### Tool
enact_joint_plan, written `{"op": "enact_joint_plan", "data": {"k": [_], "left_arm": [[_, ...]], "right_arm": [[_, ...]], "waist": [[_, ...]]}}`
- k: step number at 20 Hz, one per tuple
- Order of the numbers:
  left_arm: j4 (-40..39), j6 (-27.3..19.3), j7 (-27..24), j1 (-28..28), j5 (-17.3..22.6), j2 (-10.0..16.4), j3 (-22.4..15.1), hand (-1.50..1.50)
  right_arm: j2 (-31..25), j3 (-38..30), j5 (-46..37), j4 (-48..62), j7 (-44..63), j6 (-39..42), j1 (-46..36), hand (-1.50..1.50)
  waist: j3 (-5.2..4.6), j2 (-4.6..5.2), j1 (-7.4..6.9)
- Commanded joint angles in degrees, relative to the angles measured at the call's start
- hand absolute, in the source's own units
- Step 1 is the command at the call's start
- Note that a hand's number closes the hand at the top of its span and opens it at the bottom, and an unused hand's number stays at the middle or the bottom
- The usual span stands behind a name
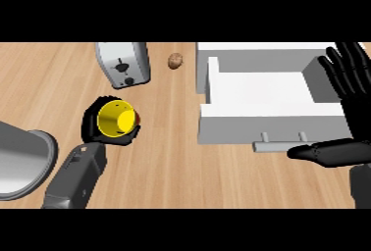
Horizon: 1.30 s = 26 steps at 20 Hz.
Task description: Pick up the cup, place it into the drawer and close the drawer
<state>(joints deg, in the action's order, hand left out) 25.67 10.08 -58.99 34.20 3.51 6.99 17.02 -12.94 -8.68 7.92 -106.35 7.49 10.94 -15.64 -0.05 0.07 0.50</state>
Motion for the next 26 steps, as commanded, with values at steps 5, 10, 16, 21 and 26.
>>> {"op": "enact_joint_plan", "data": {"k": [5, 10, 16, 21, 26], "left_arm": [[14.27, -5.72, 11.15, 8.41, 0.16, -6.73, -6.11, 1.50], [22.50, -8.37, 25.85, 15.31, 0.80, -6.88, -7.55, 1.50], [23.91, -17.44, 36.96, 24.63, 3.38, -6.97, -14.75, 1.50], [14.02, -24.78, 40.52, 34.32, 6.38, -6.98, -17.87, 1.50], [3.18, -29.11, 43.92, 40.60, 7.99, -6.99, -20.18, 1.50]], "right_arm": [[-0.49, -1.40, -0.60, 0.82, -2.25, 0.32, 1.63, -1.50], [0.45, -0.65, -0.63, 2.06, -1.31, -0.39, 0.16, -1.50], [0.75, -0.21, -2.42, 0.14, -3.09, -0.67, 2.44, -1.50], [0.35, -0.40, -1.48, 2.67, -0.20, -1.08, -1.57, -1.50], [-0.04, -0.74, -0.21, 0.79, -1.16, 0.06, -1.45, -1.50]], "waist": [[0.15, -0.59, -0.85], [0.11, -0.53, -1.06], [0.09, -0.29, 0.20], [0.07, 0.17, 1.10], [0.11, 0.64, 2.80]]}}
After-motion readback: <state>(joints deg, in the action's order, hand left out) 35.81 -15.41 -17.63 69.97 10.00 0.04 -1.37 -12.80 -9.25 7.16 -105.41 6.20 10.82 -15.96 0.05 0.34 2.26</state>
